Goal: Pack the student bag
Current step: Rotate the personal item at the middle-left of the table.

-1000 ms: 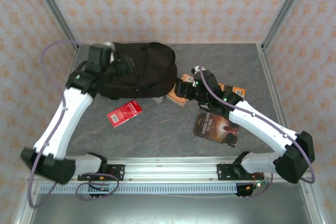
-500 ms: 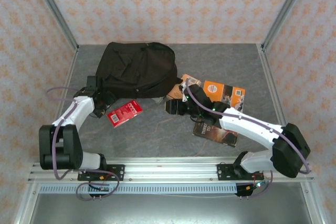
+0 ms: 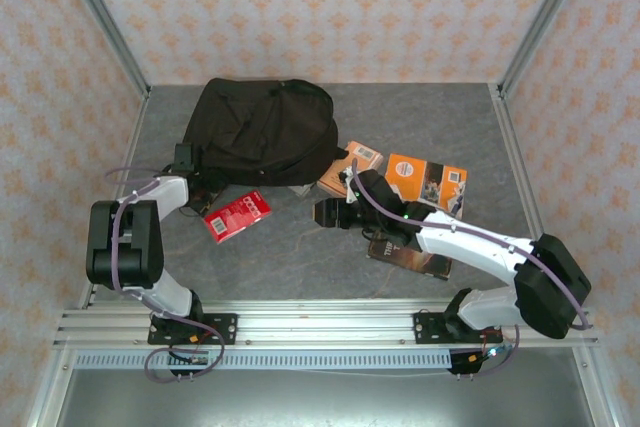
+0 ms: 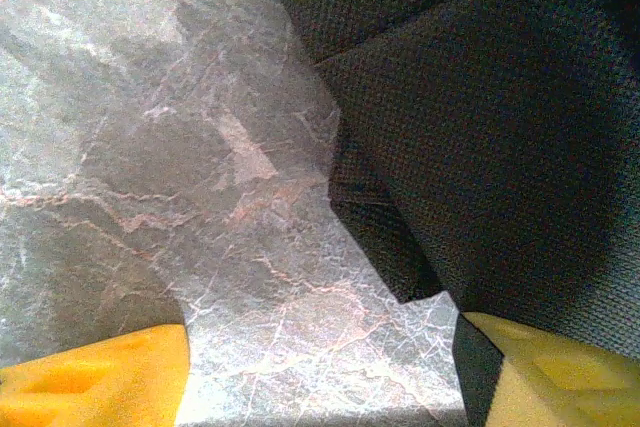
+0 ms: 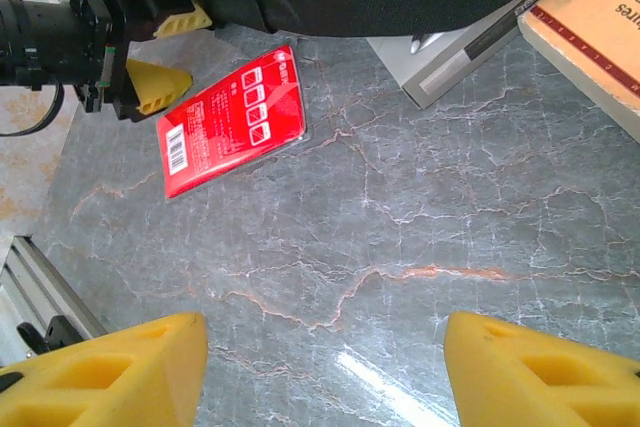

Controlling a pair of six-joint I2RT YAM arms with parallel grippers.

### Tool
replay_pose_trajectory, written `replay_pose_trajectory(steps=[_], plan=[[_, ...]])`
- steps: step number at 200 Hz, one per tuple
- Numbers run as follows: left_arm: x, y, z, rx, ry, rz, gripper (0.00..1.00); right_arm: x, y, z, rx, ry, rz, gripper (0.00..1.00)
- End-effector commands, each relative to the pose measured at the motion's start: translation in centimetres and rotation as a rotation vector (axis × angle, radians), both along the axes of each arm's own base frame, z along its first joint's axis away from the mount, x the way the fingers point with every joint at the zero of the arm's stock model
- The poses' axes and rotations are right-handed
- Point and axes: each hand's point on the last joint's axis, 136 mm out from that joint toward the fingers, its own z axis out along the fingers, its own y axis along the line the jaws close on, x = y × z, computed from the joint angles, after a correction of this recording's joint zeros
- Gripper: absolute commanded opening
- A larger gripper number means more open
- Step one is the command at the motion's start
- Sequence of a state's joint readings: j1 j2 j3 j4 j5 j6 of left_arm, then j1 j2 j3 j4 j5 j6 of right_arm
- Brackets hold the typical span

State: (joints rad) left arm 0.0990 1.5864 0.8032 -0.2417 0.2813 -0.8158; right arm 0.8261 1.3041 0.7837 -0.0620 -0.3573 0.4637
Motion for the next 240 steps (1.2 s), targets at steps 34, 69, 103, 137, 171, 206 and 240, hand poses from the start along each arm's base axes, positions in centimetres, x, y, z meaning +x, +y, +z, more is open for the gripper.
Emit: replay_pose_trajectory(steps=[34,69,103,137,171,206,240], plan=[[-3.1,-2.9,-0.3,-0.07,-0.019,-0.01,0.71,0.0,0.8,0.7,0.035,-0.014,0.022,0.64],[-5.3,-5.3,0.1,-0.107,-0.05,-0.054,0.72,0.1,1.2,0.2,0.03,0.003,0.031,0.64],[-6.3,-6.5,1.4,-0.134,-0.11,-0.105,0.74,0.2,2.3,-1.3,0.032,0.05,0.054,0.64],[-5.9,-8.3,0.4,-0.213,-0.153,-0.177,0.74,-0.2,5.7,-3.5,0.093,0.198,0.132,0.6],[-5.9,-9.7,-1.1,-0.295,-0.172,-0.21,0.71,0.8,8.1,-6.1,0.118,0.331,0.1,0.54],[-5.7,-10.0,-0.1,-0.296,-0.24,-0.253,0.66,1.7,9.8,-8.4,0.103,0.401,0.072,0.48],[-5.4,-10.3,1.6,-0.292,-0.305,-0.29,0.59,3.1,11.1,-9.4,0.095,0.413,0.034,0.41]])
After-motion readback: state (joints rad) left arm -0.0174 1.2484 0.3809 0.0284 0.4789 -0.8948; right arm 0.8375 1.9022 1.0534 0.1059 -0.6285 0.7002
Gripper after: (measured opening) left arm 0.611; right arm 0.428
